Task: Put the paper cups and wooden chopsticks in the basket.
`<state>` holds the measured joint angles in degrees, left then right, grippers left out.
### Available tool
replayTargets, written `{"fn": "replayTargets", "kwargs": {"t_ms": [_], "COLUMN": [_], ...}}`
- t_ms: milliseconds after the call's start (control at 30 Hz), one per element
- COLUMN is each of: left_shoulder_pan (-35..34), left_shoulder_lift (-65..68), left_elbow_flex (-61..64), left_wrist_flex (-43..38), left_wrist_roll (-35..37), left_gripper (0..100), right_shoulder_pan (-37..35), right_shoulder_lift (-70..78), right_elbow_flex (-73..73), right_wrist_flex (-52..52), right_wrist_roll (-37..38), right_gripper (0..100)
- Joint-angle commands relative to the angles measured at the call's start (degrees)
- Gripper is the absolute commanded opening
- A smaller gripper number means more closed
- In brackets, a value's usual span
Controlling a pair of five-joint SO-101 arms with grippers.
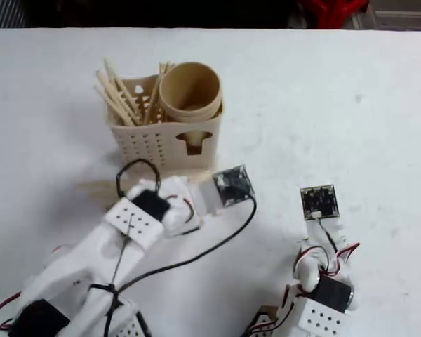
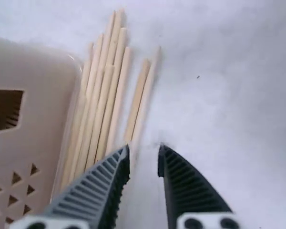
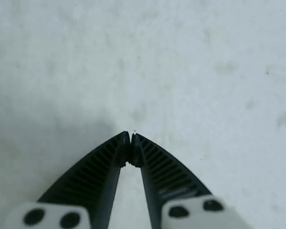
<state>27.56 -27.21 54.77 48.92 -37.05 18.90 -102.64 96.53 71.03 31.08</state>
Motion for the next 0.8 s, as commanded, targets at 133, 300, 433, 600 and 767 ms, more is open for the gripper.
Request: {"fn": "replayTargets", "kwargs": {"t_ms": [133,300,433,600,767], "left_shoulder_pan": [-0.7,-0.8,-0.8,-0.8,-0.8], "left_shoulder_lift": [-0.4,0.0,0.0,1.4,9.4], "left_elbow_flex": [1.6,1.8,1.9,1.7,-2.6], "left_wrist_flex": [-4.3,-4.3,-4.3,-3.5,-0.2], "left_wrist_roll": [3.1,4.7,4.3,3.5,0.4], "left_gripper": [5,6,6,7,11], "right_shoulder_pan": [-0.2,-0.2,-0.2,-0.2,-0.2], "right_shoulder_lift": [-0.5,-0.5,-0.5,-0.5,-0.5], "right_elbow_flex": [0.4,0.4,0.4,0.4,0.4], "right_wrist_flex": [-0.8,-0.8,-0.8,-0.8,-0.8], "right_wrist_roll": [-0.6,-0.6,-0.6,-0.6,-0.6], "right_gripper": [1.8,1.8,1.8,1.8,1.8]}}
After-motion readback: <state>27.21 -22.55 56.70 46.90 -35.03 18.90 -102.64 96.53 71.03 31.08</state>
